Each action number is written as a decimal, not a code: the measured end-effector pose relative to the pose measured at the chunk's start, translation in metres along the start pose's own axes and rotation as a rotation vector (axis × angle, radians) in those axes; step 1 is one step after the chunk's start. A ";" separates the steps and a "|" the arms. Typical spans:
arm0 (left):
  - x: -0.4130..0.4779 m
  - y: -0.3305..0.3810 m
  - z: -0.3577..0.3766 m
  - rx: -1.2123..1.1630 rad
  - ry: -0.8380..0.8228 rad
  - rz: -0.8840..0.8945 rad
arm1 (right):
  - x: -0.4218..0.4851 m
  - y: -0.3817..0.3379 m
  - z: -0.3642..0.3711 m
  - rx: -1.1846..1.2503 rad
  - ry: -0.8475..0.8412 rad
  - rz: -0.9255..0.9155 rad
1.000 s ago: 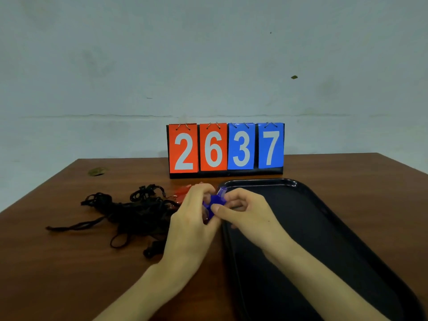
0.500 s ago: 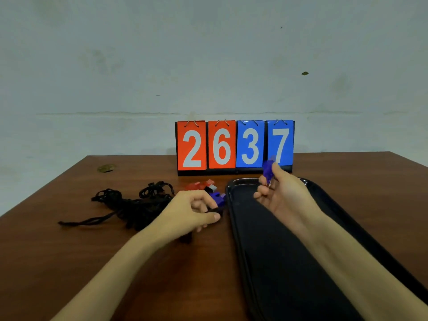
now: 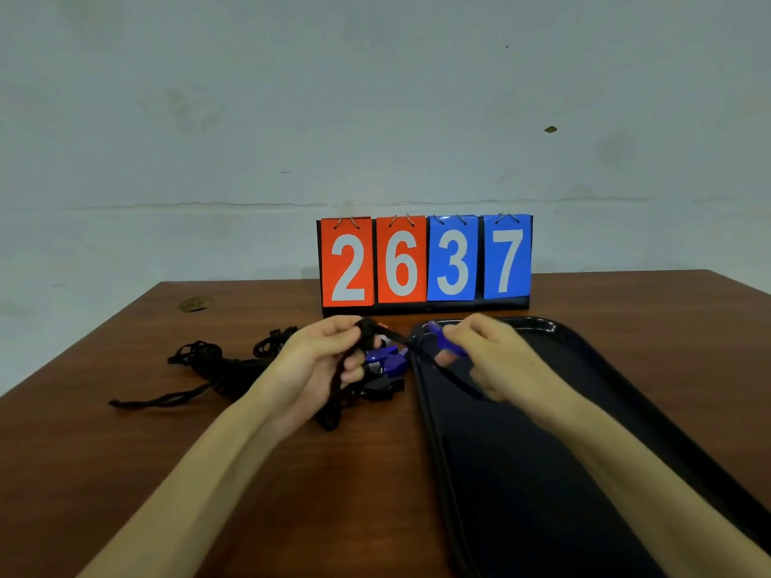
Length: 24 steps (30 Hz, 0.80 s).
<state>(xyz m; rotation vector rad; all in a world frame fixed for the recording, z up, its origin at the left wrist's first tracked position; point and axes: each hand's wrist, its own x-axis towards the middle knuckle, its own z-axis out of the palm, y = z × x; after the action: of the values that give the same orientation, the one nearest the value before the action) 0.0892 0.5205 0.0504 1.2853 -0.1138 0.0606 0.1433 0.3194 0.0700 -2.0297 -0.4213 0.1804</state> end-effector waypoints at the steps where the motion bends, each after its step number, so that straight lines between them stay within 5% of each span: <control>1: 0.000 -0.003 0.004 -0.004 -0.002 -0.004 | -0.003 -0.002 0.004 0.038 -0.079 0.024; 4: -0.001 -0.010 0.015 0.064 0.019 -0.029 | -0.008 -0.006 0.010 0.121 -0.230 0.059; 7: -0.001 -0.012 0.021 0.091 0.115 -0.028 | -0.007 -0.002 0.010 0.068 -0.110 0.025; 11: 0.008 -0.015 0.008 -0.171 0.357 -0.033 | 0.001 0.005 0.003 -0.001 0.154 -0.062; 14: 0.009 -0.017 0.003 -0.335 0.465 -0.100 | 0.001 0.007 0.006 -0.060 0.184 -0.080; 20: 0.009 -0.001 -0.018 -0.782 0.598 -0.086 | 0.004 0.011 0.005 -0.086 0.228 -0.070; 24: 0.004 0.000 -0.015 -0.771 0.503 -0.038 | 0.004 0.013 0.005 -0.149 0.264 -0.074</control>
<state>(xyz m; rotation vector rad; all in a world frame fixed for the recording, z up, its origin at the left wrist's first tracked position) 0.0944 0.5350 0.0468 0.4750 0.2987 0.2775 0.1479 0.3194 0.0566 -2.1435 -0.3503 -0.1675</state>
